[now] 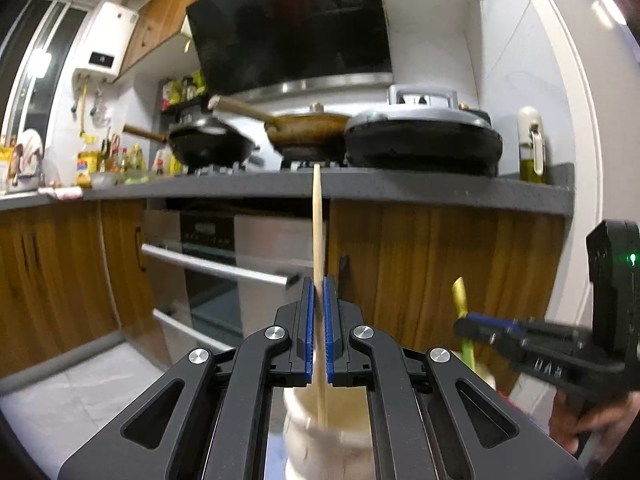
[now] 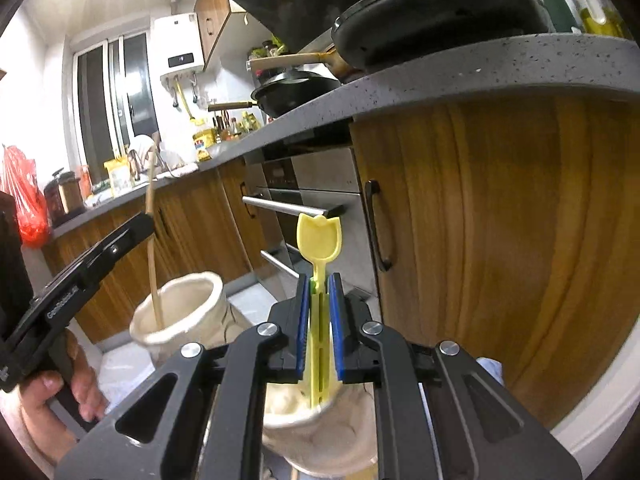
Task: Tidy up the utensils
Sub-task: 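Lift the chopstick into the ceramic holder with the left tool while the right tool drops the yellow spoon in, then move both open tools back down to the utensils on the cloth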
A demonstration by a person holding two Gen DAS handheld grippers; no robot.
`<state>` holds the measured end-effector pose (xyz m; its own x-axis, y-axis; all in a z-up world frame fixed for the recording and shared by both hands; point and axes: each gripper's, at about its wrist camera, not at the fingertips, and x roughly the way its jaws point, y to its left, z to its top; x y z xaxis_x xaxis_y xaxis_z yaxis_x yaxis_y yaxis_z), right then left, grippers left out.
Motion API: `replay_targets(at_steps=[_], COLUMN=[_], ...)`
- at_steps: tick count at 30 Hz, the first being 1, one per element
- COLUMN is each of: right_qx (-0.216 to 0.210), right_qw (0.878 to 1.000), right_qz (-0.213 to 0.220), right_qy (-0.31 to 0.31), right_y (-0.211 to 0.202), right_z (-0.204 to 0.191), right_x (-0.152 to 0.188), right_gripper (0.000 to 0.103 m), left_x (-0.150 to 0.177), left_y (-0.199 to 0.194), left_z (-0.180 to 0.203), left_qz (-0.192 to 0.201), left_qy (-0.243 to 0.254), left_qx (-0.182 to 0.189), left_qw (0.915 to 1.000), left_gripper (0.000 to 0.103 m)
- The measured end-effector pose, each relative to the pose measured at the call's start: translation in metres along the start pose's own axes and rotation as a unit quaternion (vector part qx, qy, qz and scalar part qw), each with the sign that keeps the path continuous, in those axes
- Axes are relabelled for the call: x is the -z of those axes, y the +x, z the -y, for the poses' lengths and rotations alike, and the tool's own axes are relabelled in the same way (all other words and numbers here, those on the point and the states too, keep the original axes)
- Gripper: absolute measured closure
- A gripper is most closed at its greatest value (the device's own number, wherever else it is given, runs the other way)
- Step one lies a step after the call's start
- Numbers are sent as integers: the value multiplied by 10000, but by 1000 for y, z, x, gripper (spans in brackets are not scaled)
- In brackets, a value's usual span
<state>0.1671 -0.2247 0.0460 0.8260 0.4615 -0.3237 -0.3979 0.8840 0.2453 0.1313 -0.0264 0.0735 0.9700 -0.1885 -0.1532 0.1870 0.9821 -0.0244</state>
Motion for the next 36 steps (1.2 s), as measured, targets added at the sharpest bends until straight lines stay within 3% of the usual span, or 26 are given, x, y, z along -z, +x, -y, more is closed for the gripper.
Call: replay_targets(at_steps=[4,10,12,18,20,21,23,25,32,36], right_qx=[7,46,71,127,158,173,178,205,502,698], right_qw=[9999,9995,9995,9998,9998,9998,9997,9996,9986,9975], right_qz=[-119,-321,-319,-129,-45,-6,66,146,151,145], right_qy=[-116,-52,-31,117,136,141,147,104,14,20], right_y=[-6,-3,-5,-22,-31,-36,-46,-59,-82,-92], right_z=[-3,0,1,5,4,4,3,1,-8,-7], right_x=[9,16,17,17,18,19,22,27,42,52], right_gripper=[93,92,87,52,39,35,13,4,5,5], left_x=[11,18,17,17,18,19,20,22,42,59], left_y=[-7,-9,-11,-20,-28,-34,-45,-56,-88,-98], left_z=[-1,-4,-4,-5,-6,-6,-5,-5,-6,-13], left_qz=[-430,-582,-578,-640,-596,-562,-531,-529,-623,-879], left_qy=[101,89,83,54,22,10,-8,-43,-43,-142], left_qx=[-36,-39,-51,-195,-262,-321,-409,-474,-664,-712], left_qw=[9990,9983,9983,9977,9979,9979,9977,9975,9958,9935], left_gripper=[98,97,90,56,33,27,15,8,5,5])
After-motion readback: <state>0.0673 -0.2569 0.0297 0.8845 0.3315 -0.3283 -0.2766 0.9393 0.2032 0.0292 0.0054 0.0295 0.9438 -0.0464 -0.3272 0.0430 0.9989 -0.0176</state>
